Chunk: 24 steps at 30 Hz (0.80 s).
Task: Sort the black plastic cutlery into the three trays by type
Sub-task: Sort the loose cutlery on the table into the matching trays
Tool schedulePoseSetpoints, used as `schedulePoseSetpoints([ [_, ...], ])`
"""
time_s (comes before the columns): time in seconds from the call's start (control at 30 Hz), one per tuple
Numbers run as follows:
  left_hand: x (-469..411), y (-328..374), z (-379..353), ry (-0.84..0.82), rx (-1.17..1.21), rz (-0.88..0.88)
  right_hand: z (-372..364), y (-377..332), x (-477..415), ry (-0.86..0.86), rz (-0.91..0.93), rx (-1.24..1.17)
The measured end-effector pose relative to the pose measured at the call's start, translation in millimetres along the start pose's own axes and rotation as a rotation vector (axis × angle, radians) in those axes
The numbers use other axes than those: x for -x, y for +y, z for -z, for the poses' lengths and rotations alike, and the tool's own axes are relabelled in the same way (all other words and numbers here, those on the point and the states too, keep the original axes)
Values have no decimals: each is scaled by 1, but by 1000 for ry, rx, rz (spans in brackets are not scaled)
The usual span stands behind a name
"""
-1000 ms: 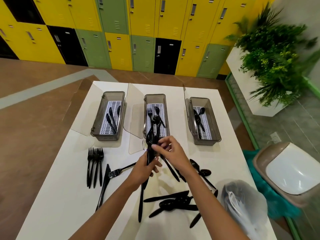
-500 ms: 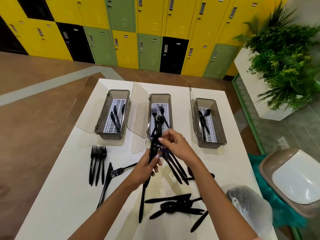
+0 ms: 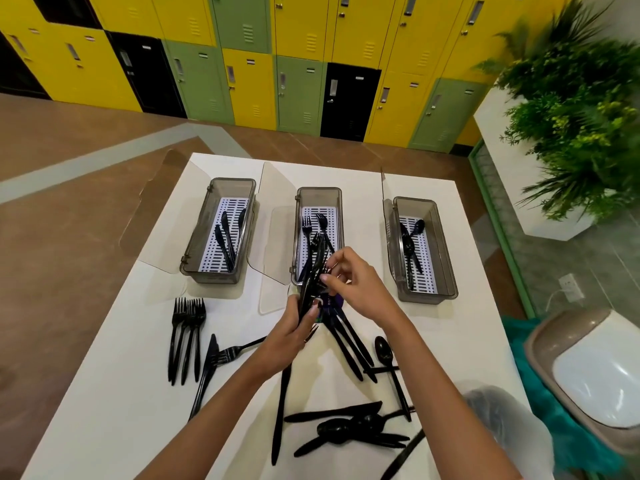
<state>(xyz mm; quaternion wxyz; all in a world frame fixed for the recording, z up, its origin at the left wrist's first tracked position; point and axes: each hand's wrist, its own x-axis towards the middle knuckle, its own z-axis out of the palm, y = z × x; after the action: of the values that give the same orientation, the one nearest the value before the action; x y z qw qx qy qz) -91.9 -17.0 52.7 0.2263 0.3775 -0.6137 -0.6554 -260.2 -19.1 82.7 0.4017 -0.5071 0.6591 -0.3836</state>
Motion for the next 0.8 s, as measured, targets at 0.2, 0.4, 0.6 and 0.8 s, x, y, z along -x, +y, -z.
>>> schedulePoseSetpoints([
  [0.2,-6,-4,0,24,19,35,5,4,-7,81,15,-31],
  [0.4,-7,-9,8,146,-36,56,12,-6,-21,156,8,-64],
  [0.6,-6,-20,16,224,-110,108,19,-12,-68,558,56,-31],
  [0.8,-5,-13,15,187,-87,112,1,3,-105,428,53,134],
])
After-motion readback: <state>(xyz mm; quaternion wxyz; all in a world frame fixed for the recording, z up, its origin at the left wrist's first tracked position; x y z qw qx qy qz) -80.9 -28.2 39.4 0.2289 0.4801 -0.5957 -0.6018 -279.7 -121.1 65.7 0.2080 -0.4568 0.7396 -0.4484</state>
